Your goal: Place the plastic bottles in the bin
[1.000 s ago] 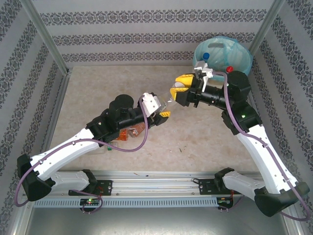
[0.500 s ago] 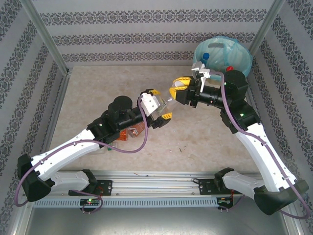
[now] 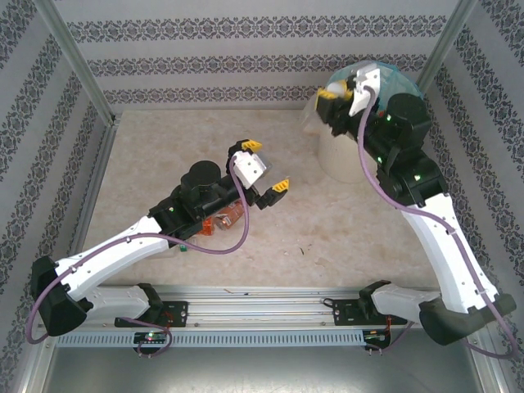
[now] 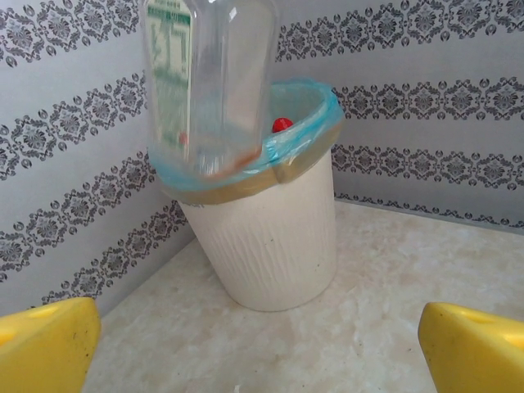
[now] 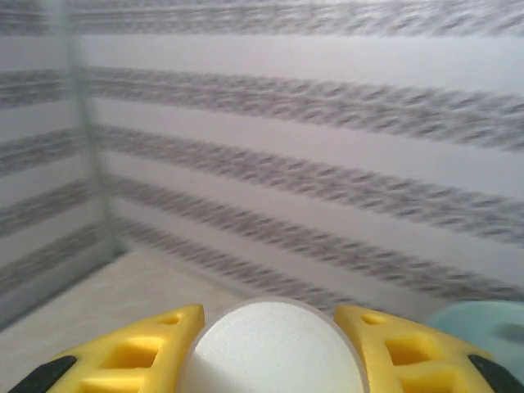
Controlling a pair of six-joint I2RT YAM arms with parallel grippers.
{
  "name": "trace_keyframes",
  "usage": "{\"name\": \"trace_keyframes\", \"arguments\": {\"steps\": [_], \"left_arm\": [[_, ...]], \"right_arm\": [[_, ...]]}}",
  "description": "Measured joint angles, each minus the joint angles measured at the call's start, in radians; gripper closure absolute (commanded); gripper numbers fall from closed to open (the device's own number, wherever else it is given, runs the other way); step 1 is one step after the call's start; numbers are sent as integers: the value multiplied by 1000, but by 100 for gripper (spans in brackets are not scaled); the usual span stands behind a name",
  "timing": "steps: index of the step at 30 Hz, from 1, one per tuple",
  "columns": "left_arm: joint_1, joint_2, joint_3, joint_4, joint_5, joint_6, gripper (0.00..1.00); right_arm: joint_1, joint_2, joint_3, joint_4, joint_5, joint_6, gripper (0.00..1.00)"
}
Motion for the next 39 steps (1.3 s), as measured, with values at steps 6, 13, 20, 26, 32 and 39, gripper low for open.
{"name": "trace_keyframes", "arguments": {"steps": [6,13,20,26,32,39], "left_arm": [[0,3,0,2,-10,-1,0],[0,3,0,1,-11,-10,0],[0,-9,-6,0,-11,-24,0],[0,-31,-12,-4,-11,-35,0],[0,-32,-12,-5,-11,-35,0],[0,-32,-15,-5,-11,-35,0]], "right_arm": [[-61,194,218,-77,281,-105,100],[-107,381,333,-117,423,-196,100],[-218,500,333,-120,369,-194,100],[-277,525,270,-117,264,-164,61],[-277,525,245,-90,181,-140,60],[-278,525,242,-80,154,-137,93]]}}
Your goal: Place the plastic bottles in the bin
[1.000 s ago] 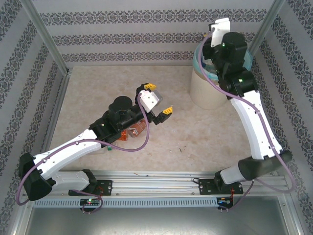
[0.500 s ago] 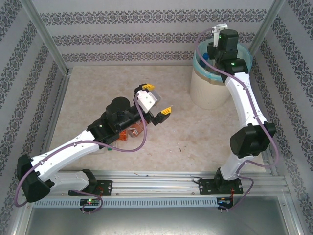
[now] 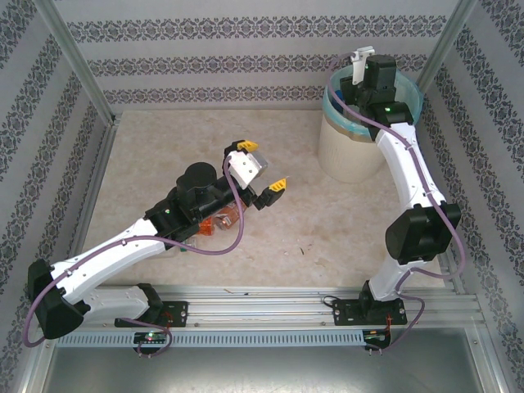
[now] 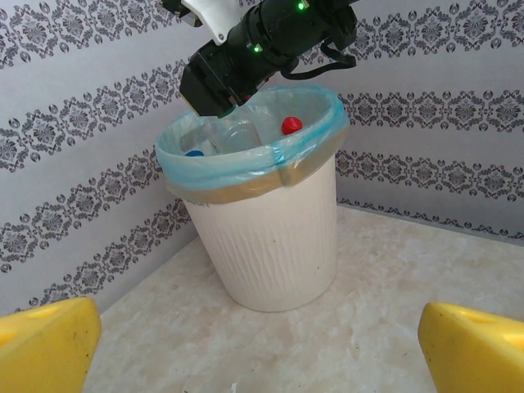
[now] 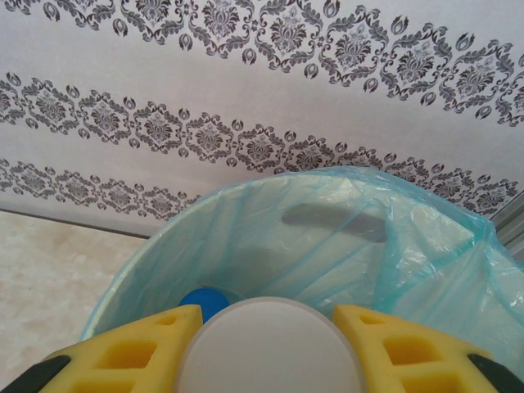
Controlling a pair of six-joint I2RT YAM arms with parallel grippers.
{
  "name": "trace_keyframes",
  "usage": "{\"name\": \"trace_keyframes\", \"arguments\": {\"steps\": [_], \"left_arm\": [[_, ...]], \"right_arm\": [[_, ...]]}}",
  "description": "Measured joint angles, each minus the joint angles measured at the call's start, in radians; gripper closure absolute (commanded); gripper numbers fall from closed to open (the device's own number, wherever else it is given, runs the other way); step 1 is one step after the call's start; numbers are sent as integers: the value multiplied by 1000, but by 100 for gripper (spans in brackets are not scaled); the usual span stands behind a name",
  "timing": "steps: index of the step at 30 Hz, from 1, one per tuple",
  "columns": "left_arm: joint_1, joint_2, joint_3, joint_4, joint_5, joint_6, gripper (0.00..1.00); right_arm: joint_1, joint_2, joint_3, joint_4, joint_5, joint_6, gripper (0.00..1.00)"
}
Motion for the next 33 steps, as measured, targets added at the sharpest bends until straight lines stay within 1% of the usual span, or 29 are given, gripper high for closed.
{"name": "trace_keyframes", "arguments": {"steps": [2,6,9,12,14,16,18,21,24,30,33], "left_arm": [[0,0,-2,0,0,0,0],[0,0,-4,0,0,1,0],[0,0,-5,0,0,4,0],[0,0,-6,-1,0,5,0],[0,0,-8,0,0,5,0],[0,-1,-11,-1,0,8,0],[0,-3,-15,-2,0,11,0],[0,-14,-21,-8,-2,15,0],[0,-20,-23,-9,-3,16,0],[0,-21,-24,-9,-3,16,0],[0,-22,-27,-9,-3,16,0]], "right_arm": [[-3,0,-6,24,0,-1,96],[-14,7,0,82,10,-3,96],[-19,43,35,141,35,-11,90],[-25,95,52,204,50,-16,70],[-28,135,56,228,49,-15,54],[-33,177,59,227,35,-4,43],[-39,205,59,212,20,12,37],[-39,209,27,210,-4,32,36],[-44,201,18,211,-23,47,37],[-44,167,18,211,-53,63,52],[-45,157,18,211,-67,75,58]]}}
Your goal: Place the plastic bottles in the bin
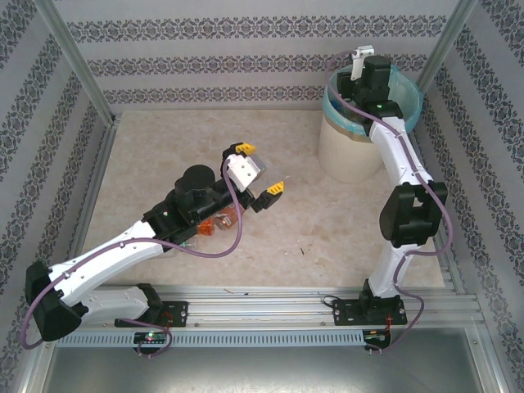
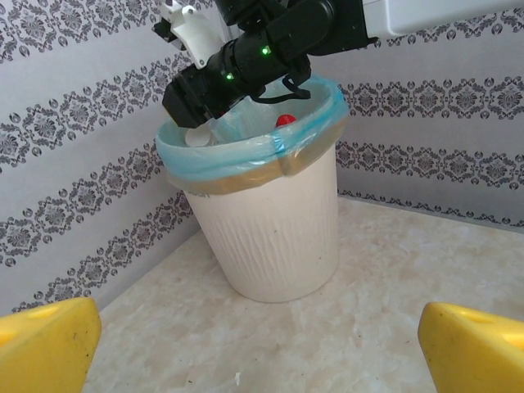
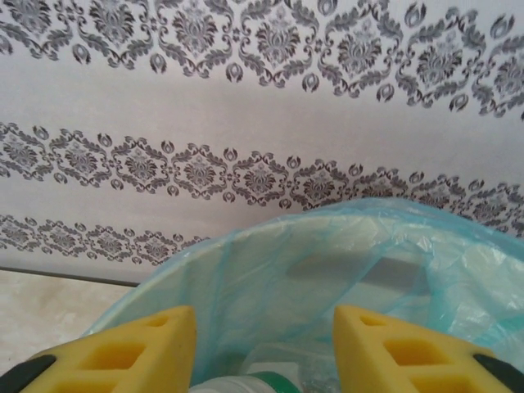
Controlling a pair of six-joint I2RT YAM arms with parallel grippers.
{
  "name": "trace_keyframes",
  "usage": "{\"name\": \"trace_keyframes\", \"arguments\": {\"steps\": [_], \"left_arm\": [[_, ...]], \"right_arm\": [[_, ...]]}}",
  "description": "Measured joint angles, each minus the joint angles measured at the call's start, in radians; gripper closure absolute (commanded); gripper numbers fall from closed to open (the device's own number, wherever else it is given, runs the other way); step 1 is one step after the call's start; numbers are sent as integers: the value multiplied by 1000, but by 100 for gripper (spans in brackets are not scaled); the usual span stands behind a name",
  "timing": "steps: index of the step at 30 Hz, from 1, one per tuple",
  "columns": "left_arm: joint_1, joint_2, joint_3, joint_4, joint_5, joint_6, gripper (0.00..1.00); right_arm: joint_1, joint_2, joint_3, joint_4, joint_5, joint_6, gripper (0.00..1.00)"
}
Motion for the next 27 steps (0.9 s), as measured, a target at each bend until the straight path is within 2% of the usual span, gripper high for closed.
{"name": "trace_keyframes", "arguments": {"steps": [4,9,21,27], "left_arm": [[0,-7,0,-21,-20,0,0],[0,-14,0,-61,-71,-1,0],[19,-7,32,-154,-131,-28,0],[132,52,131,-293,-130,-108,0]], "right_arm": [[0,-1,0,-18,-21,24,71],[-6,-1,-4,-53,-31,57,80],[-52,18,-2,-147,-103,165,75],[-22,-2,84,-170,-122,208,63]]}}
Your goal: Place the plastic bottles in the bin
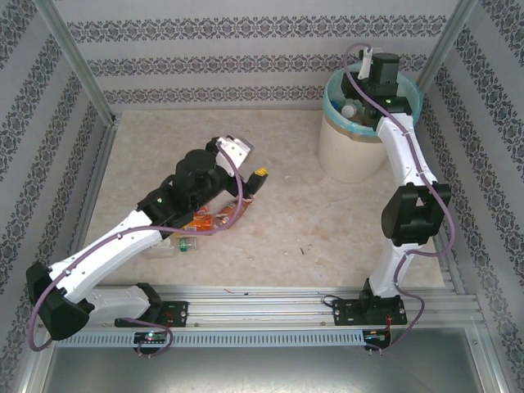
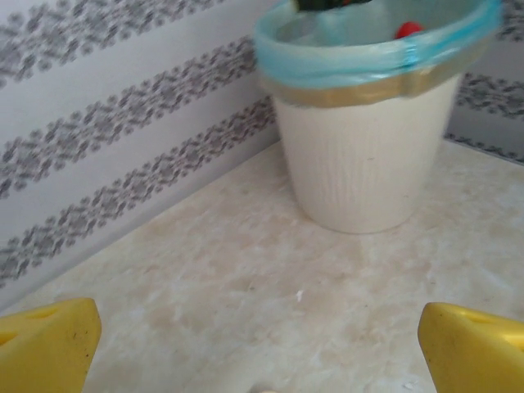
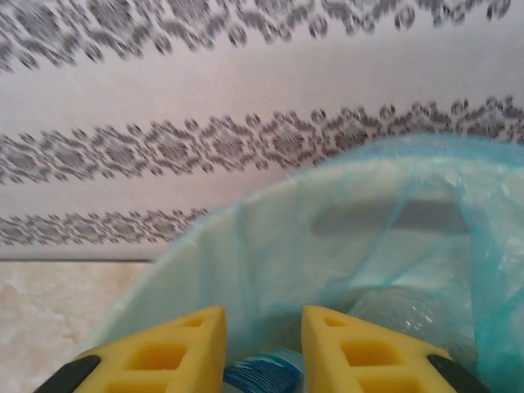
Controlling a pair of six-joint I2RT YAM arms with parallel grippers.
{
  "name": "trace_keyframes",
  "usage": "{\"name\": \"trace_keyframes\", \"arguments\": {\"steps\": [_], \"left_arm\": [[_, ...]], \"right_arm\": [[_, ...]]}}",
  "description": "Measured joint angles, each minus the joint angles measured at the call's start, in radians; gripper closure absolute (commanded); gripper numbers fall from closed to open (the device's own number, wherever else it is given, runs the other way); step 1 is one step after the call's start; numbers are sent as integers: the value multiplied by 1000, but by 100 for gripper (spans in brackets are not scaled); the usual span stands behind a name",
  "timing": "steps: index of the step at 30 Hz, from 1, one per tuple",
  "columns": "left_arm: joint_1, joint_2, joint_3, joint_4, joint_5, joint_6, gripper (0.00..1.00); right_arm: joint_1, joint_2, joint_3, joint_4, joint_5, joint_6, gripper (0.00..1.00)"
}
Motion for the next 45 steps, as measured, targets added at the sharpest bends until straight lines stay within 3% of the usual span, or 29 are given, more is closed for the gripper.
{"name": "trace_keyframes", "arguments": {"steps": [6,12,22,26,35,45], "left_arm": [[124,99,100,-205,63,-98,2],[155,259,133,-382,138,-141,4],[193,427,131,-494,225,-164,8],[193,476,131,-529,252,-155,12],[193,533,120,-565,272,-144,18],[193,598,115,-573,288,-144,21]], "right_arm": [[111,-191,-74,24,59,-6,53],[279,-447,-248,96,87,-58,44],[444,-654,-625,139,72,-89,43],[457,-738,-715,126,113,-108,43],[457,-946,-739,185,241,-155,42],[457,-933,-756,193,282,-164,41]]}}
